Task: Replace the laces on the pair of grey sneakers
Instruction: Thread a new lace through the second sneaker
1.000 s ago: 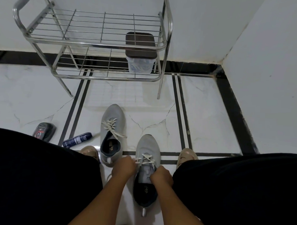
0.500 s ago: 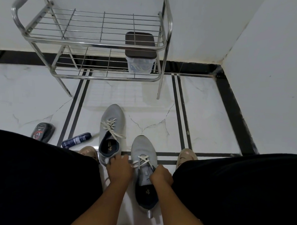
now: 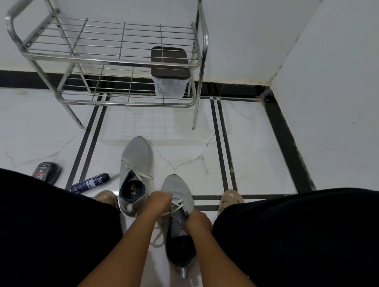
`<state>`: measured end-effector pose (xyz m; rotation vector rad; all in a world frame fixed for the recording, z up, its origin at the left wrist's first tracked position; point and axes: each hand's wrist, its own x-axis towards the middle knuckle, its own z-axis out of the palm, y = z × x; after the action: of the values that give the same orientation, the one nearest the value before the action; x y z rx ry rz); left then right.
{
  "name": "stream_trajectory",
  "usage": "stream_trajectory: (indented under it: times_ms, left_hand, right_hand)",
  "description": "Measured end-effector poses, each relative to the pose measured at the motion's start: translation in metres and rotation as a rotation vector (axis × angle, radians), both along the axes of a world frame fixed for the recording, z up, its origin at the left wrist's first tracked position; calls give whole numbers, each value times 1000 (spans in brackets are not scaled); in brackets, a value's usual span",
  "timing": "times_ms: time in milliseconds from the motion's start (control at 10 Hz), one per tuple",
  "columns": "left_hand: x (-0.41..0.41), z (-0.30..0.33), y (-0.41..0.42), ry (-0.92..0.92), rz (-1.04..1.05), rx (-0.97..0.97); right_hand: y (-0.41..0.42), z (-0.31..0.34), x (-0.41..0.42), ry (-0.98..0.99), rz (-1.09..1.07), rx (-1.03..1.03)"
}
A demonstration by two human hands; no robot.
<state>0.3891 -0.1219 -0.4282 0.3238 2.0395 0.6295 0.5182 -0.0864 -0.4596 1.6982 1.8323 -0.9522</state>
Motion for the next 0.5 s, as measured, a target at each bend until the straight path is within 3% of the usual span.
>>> stream_trajectory:
  times_ms: [100,200,300,400,500]
  left_hand:
    - [-7,49,21,-123,118,68]
    - [-16,67,29,-188,221,212]
    - [-15,91,27,-243,241,355]
    - [-10,98,21,-226,263,459]
    - [-8,99,15,-226,286,481]
  right_hand:
    - [4,19,-11,151,-84,44]
    - [17,55,-25,486,-237,51]
    - [26,93,-33,827,-472,-84]
    - [29,113,-33,962,-502,-187]
    - [26,118,-28,969,-432,-270]
